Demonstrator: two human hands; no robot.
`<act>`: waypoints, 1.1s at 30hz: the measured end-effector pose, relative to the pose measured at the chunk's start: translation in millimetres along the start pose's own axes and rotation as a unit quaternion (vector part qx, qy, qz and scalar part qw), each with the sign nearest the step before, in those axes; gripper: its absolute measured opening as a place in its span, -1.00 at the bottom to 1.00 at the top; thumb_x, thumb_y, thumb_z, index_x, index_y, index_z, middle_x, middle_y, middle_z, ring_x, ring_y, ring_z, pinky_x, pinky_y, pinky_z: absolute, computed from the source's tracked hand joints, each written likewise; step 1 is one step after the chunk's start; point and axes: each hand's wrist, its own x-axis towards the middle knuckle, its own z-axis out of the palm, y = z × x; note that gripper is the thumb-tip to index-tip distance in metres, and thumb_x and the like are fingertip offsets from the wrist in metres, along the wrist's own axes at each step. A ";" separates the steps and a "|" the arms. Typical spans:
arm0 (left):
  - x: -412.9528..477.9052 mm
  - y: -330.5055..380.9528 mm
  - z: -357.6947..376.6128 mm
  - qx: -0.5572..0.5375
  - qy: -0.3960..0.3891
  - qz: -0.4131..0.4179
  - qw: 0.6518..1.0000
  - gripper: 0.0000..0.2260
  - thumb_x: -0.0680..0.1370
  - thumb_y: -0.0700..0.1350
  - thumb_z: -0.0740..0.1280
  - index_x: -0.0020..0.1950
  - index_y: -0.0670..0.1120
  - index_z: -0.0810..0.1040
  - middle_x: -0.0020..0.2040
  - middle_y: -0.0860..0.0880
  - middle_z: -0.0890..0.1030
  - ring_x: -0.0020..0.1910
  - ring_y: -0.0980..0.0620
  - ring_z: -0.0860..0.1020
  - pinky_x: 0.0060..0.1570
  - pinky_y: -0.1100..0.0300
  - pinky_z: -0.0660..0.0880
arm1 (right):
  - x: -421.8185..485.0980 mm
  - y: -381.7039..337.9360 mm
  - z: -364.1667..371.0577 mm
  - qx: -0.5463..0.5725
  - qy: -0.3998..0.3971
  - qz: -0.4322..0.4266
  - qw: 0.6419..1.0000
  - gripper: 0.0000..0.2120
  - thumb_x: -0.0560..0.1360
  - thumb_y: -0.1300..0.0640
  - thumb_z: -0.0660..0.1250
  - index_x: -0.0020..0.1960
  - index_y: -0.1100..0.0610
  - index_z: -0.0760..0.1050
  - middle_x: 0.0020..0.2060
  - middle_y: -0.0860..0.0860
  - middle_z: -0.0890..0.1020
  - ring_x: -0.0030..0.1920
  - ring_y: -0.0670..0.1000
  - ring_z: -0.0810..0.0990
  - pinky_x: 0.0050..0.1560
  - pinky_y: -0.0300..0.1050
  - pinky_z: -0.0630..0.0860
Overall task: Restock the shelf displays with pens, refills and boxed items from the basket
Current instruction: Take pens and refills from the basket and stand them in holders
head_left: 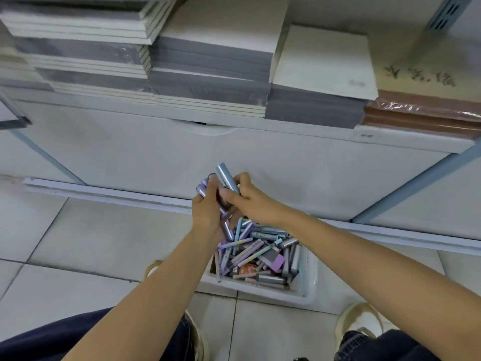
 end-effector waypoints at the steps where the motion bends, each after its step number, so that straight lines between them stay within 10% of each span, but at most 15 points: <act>1: -1.9 6.3 1.9 0.004 0.013 0.011 1.000 -0.72 0.64 -0.01 0.24 -0.19 -0.14 0.52 -0.46 -0.01 0.58 -0.50 0.08 0.56 -0.55 0.29 0.46 | -4.6 -10.5 -3.8 0.005 -0.015 0.003 1.000 -0.78 0.65 0.04 0.15 0.14 0.13 0.15 -0.04 0.14 0.52 -0.09 0.29 0.67 -0.17 -0.03 0.65; 5: -11.5 41.0 16.5 -0.019 0.029 0.081 0.996 -0.71 0.65 -0.05 0.24 -0.23 -0.15 0.48 -0.44 0.01 0.61 -0.43 0.07 0.57 -0.32 0.16 0.59 | -25.1 -52.6 -24.3 -0.076 -0.002 -0.016 0.997 -0.77 0.66 0.04 0.13 0.14 0.21 0.24 0.00 0.21 0.60 -0.17 0.16 0.68 -0.17 -0.05 0.65; 12: -57.4 90.4 53.0 0.046 -0.141 0.139 0.979 -0.75 0.60 0.03 0.30 -0.13 -0.14 0.50 -0.47 0.02 0.45 -0.55 0.11 0.38 -0.57 0.30 0.30 | -80.4 -128.2 -67.1 -0.224 0.040 -0.087 0.970 -0.75 0.64 0.10 0.21 0.08 0.28 0.53 -0.33 0.03 0.47 -0.42 -0.11 0.38 -0.37 -0.26 0.35; 22: -135.6 142.9 140.3 0.073 -0.306 0.131 0.940 -0.82 0.51 -0.05 0.43 -0.18 -0.06 0.46 -0.44 0.02 0.39 -0.53 0.10 0.32 -0.57 0.32 0.27 | -180.8 -200.8 -125.2 -0.171 0.127 -0.216 0.953 -0.71 0.57 0.12 0.32 0.25 0.11 0.35 -0.27 0.08 0.61 -0.42 -0.08 0.42 -0.38 -0.28 0.40; 33: -185.9 164.1 233.3 0.131 -0.408 0.216 0.877 -0.69 0.36 0.08 0.50 -0.16 -0.12 0.52 -0.44 0.00 0.46 -0.53 0.07 0.37 -0.53 0.28 0.33 | -261.2 -242.3 -198.6 -0.202 0.408 -0.381 0.805 -0.87 0.63 0.13 0.21 -0.01 0.12 0.51 -0.29 -0.08 0.60 -0.26 -0.09 0.59 -0.21 -0.21 0.53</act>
